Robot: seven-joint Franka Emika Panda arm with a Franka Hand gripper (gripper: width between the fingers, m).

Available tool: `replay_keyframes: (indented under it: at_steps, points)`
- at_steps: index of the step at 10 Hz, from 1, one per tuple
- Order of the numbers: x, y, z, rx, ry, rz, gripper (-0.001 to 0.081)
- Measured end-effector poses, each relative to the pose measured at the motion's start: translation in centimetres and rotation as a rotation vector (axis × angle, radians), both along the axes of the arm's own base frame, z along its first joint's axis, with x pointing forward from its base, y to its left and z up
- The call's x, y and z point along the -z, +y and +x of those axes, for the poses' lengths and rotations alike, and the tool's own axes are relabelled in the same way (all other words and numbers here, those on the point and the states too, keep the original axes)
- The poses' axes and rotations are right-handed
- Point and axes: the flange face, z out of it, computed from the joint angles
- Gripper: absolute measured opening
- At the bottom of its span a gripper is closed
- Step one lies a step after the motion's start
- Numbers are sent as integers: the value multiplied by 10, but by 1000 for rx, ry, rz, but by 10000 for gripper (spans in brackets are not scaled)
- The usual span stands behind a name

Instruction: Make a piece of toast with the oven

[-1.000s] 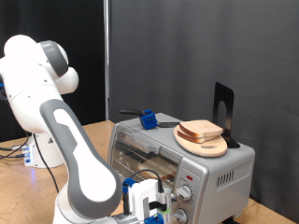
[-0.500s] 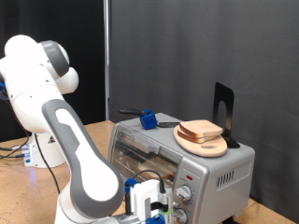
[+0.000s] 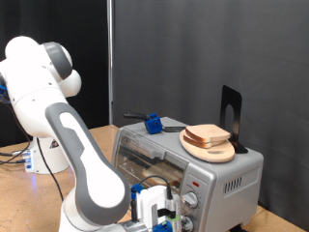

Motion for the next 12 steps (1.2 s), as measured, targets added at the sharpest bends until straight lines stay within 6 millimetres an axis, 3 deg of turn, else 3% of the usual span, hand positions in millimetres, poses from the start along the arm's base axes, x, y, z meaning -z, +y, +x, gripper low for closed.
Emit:
replay_keyframes:
  at_steps: [9, 10, 12]
  points:
    - [5, -1, -1, -61, 345, 41, 0]
    - [6, -1, 1, -64, 327, 44, 0]
    - [7, 0, 3, -43, 115, 42, 0]
